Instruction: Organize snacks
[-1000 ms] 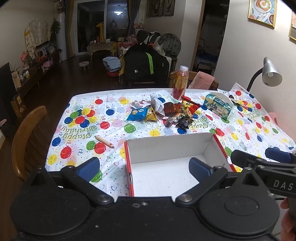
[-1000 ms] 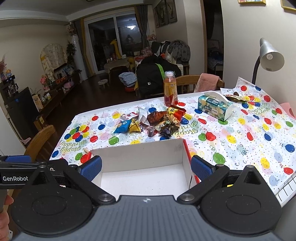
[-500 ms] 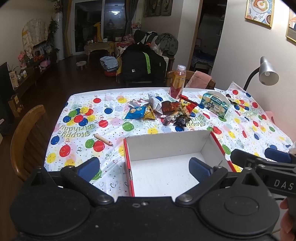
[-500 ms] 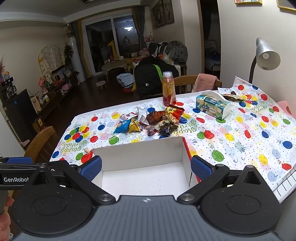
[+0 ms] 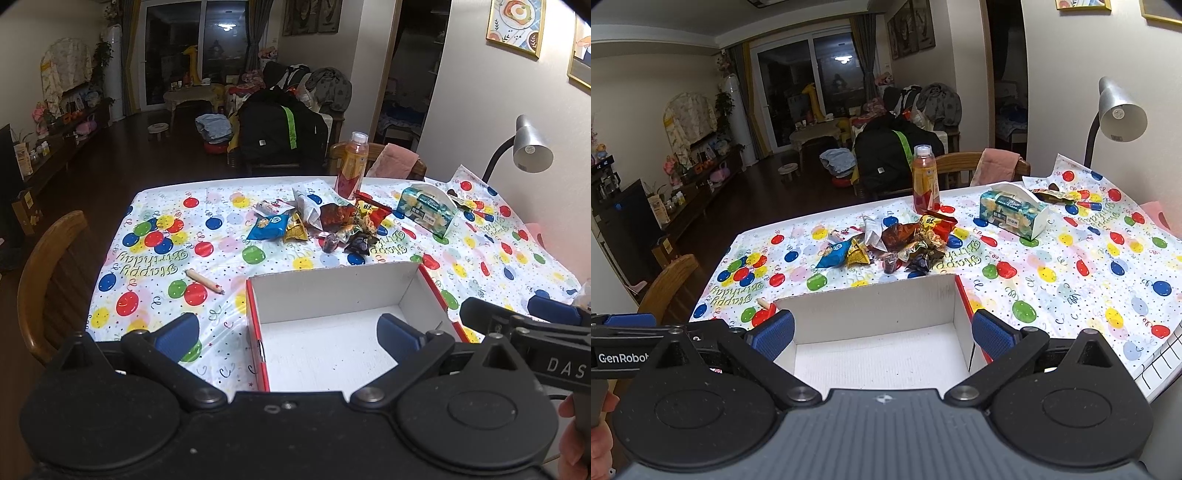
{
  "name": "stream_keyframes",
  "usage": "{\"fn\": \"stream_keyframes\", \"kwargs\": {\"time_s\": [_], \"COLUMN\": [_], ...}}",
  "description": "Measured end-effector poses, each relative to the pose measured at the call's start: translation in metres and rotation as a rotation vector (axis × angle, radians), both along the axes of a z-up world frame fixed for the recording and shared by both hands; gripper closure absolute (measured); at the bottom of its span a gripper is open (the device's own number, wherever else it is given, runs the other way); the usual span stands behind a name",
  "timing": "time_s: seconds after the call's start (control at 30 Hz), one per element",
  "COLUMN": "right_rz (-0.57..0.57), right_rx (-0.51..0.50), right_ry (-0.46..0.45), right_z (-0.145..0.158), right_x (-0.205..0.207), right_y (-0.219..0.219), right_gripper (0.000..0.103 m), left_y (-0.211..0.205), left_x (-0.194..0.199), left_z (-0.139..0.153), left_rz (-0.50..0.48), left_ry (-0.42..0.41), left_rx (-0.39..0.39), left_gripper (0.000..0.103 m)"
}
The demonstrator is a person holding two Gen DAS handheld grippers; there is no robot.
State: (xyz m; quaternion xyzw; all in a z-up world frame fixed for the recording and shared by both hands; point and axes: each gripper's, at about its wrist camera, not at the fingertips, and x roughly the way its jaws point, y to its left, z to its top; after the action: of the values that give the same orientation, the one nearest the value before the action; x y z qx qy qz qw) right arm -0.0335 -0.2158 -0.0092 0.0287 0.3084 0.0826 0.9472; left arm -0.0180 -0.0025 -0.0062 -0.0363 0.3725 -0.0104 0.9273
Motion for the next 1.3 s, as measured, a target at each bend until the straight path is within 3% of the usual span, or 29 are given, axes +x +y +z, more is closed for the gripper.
{"fn": "stream_keyframes", "kwargs": {"time_s": [0.57, 0.97, 1.3], "right_rz": [0.000, 0.038, 0.048], "right_rx": [0.010, -0.031, -0.056], "right_ry": [0.013, 0.087, 0.152], "right_z": [0.005, -0.019, -0.017], "right_x": [0.019, 0.075, 0.161], "right_y": [0.009, -0.002, -0.021], "right_gripper": [0.000, 0.000, 0.000], "left_y": [0.004, 0.035, 0.052], "left_x": [0.021, 0.065, 0.118], "left_z": [0.001, -0.036, -0.046], "left_rz": [0.007, 0.103, 0.139], "left_ry": [-0.009, 0.088, 0.119], "left_rx": [0.001, -0.089, -0.071], "left_gripper": [0.001, 0.001, 0.003]}}
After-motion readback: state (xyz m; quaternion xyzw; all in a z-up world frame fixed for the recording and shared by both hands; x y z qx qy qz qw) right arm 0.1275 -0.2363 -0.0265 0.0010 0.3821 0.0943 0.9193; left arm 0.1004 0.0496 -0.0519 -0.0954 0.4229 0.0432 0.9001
